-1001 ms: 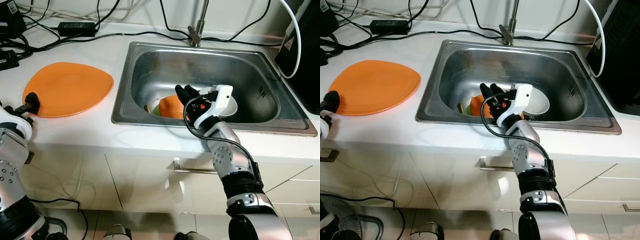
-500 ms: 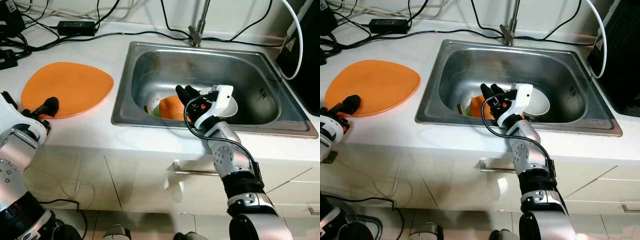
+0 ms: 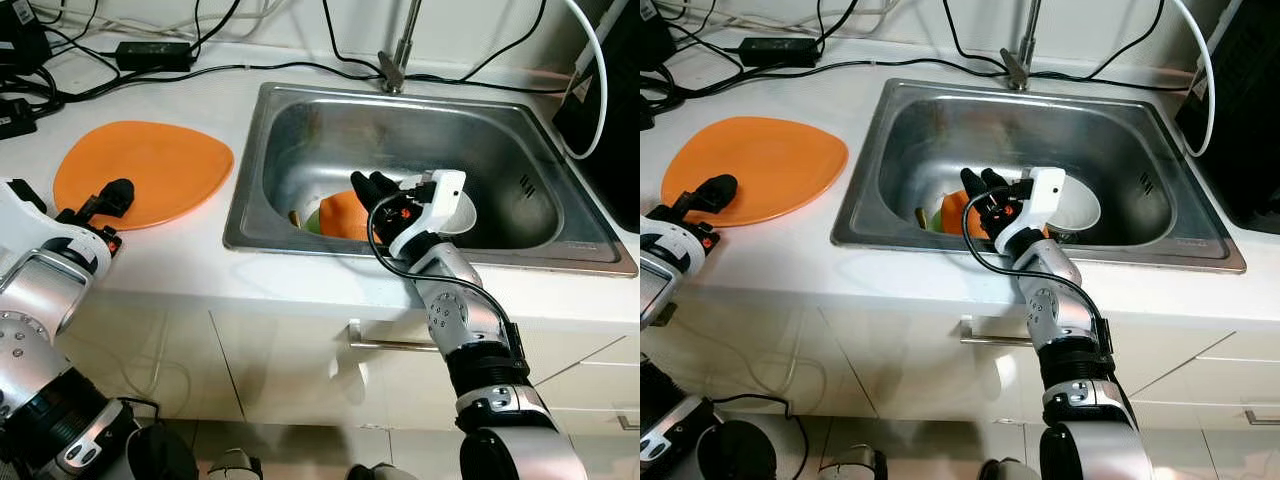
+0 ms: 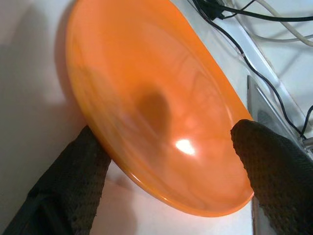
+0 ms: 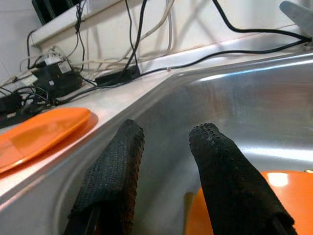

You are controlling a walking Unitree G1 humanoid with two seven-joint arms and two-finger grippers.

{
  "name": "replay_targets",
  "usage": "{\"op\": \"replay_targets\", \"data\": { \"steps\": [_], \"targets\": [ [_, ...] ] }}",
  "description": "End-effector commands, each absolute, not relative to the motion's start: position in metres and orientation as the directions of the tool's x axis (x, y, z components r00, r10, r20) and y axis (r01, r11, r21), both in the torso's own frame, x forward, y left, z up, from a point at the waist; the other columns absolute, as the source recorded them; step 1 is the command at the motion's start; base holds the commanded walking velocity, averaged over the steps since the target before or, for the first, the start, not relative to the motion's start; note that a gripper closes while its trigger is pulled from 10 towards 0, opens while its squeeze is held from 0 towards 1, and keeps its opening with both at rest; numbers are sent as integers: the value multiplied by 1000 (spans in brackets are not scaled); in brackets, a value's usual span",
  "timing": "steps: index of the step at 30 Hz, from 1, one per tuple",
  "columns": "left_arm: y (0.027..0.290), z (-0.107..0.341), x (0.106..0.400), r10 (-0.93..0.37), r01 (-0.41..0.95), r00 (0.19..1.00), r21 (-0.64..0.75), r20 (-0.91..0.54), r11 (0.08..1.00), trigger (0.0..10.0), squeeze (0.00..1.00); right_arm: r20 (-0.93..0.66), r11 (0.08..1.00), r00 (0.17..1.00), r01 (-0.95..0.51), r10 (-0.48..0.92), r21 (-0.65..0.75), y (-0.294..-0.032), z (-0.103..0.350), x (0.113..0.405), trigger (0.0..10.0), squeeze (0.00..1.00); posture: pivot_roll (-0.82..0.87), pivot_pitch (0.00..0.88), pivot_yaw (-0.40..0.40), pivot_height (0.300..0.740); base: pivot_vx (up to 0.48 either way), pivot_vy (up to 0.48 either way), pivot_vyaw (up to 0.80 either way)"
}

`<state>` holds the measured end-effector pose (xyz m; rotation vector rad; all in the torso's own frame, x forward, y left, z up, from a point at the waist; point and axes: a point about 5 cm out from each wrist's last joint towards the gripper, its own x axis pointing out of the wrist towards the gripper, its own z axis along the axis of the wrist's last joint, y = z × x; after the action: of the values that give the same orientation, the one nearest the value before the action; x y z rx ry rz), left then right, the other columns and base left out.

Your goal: Kitchen organization

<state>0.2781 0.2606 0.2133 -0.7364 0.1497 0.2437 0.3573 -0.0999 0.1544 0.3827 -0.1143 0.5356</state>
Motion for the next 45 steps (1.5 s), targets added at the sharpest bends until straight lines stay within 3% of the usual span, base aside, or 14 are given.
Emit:
{"op": "replay_targets", "data": {
  "steps": [1, 9, 16, 27, 31, 36, 45],
  "targets": [
    [255, 206, 282, 140, -284, 954, -658, -265, 697, 10000, 0, 196, 811, 856, -517, 479, 274, -100, 166, 365, 10000, 0, 107, 94, -54, 718, 0, 0, 0],
    [249, 197, 284, 126, -297, 945, -634, -301, 714, 10000, 0, 280, 785, 794, -595, 540, 174, -72, 208, 377, 10000, 0, 112, 85, -62, 718, 0, 0, 0],
    [239, 185, 287, 79, -299, 932, -626, -355, 721, 10000, 0, 271, 778, 789, -604, 552, 173, -65, 205, 377, 10000, 0, 114, 85, -60, 718, 0, 0, 0],
    [222, 180, 301, 57, -289, 944, -727, -326, 622, 10000, 0, 254, 792, 805, -583, 535, 181, -75, 198, 377, 10000, 0, 98, 86, -54, 718, 0, 0, 0],
    [222, 187, 308, 53, -271, 950, -727, -308, 631, 10000, 0, 249, 798, 819, -567, 517, 206, -81, 194, 376, 10000, 0, 99, 87, -51, 718, 0, 0, 0],
    [222, 188, 315, 40, -271, 937, -647, -348, 713, 10000, 0, 199, 837, 861, -504, 468, 212, -95, 173, 372, 10000, 0, 92, 85, -38, 718, 0, 0, 0],
    [223, 181, 322, 18, -293, 922, -667, -386, 685, 10000, 0, 173, 858, 886, -461, 430, 226, -107, 162, 367, 10000, 0, 82, 84, -12, 718, 0, 0, 0]
  ]
}}
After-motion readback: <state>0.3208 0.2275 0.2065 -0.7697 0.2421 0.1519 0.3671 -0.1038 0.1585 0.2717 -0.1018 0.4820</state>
